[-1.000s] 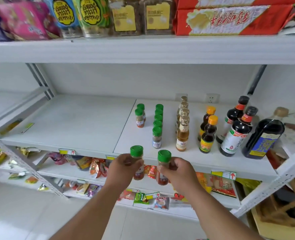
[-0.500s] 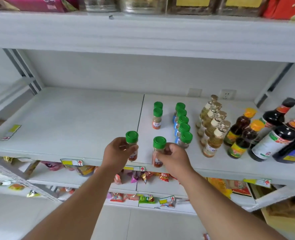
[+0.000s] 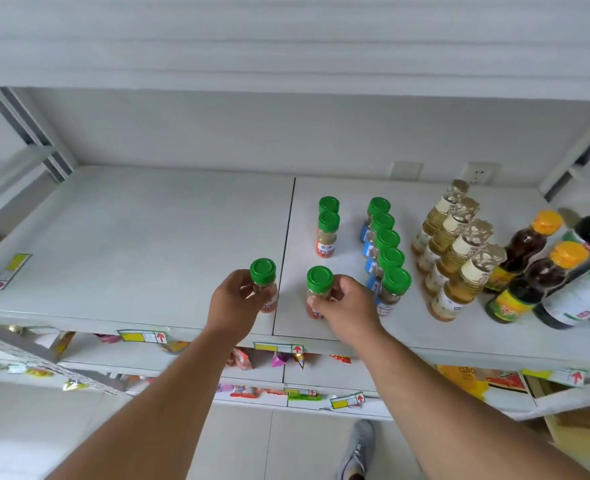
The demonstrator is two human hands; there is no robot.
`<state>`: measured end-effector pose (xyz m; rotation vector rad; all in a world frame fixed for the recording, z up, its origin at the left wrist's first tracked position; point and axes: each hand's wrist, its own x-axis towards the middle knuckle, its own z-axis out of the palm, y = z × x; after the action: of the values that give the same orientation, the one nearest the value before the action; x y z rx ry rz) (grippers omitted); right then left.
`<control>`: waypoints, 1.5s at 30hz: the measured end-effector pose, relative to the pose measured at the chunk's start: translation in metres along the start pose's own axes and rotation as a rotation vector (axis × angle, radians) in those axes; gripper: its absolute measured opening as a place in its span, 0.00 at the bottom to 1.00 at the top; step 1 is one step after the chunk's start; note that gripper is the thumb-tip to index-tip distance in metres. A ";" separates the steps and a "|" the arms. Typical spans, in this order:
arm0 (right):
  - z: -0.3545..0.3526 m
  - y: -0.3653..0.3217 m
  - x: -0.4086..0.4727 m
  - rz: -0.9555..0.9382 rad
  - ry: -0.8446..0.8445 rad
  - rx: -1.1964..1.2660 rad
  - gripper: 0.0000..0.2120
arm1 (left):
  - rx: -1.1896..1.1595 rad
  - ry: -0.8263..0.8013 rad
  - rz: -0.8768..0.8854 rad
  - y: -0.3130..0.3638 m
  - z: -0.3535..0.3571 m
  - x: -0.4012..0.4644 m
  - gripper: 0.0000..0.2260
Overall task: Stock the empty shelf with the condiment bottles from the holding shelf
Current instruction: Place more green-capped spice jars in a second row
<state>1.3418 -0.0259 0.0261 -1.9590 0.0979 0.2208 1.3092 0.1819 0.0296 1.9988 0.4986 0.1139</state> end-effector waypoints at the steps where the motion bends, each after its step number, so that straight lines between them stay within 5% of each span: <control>1: 0.001 0.002 0.001 0.005 0.008 -0.004 0.10 | -0.001 -0.003 0.003 -0.001 0.001 0.001 0.12; 9: 0.004 0.012 0.004 0.013 0.010 -0.018 0.16 | -0.067 -0.044 0.004 -0.013 0.006 0.007 0.15; 13: 0.000 0.017 -0.006 0.043 -0.021 0.018 0.29 | -0.144 -0.077 -0.047 -0.018 0.002 -0.002 0.30; 15: -0.002 0.021 -0.016 0.074 0.000 0.060 0.28 | -0.119 0.081 -0.051 -0.020 0.002 -0.020 0.25; 17: -0.004 0.027 -0.026 0.103 0.019 0.092 0.22 | -0.106 0.193 -0.003 -0.026 0.010 -0.040 0.09; 18: -0.004 0.030 -0.029 0.103 0.016 0.082 0.17 | -0.114 0.151 0.006 -0.025 0.016 -0.050 0.05; 20: -0.004 0.033 -0.033 0.104 -0.008 0.042 0.13 | -0.138 -0.027 -0.020 -0.024 0.028 -0.062 0.11; 23: -0.003 0.030 -0.034 0.122 -0.026 0.030 0.21 | -0.200 -0.235 -0.048 -0.018 0.043 -0.064 0.26; 25: -0.002 0.023 -0.032 0.125 -0.036 0.006 0.24 | -0.202 -0.304 -0.089 -0.010 0.050 -0.063 0.27; 32: -0.003 0.018 -0.023 0.150 -0.098 0.029 0.19 | -0.191 -0.364 -0.080 0.004 0.068 -0.047 0.18; 45: -0.009 0.026 -0.030 0.117 -0.063 0.097 0.17 | -0.222 -0.370 -0.085 -0.017 0.081 -0.038 0.19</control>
<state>1.3088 -0.0452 0.0114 -1.8494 0.1789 0.3482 1.2932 0.1057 -0.0183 1.7271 0.3156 -0.2407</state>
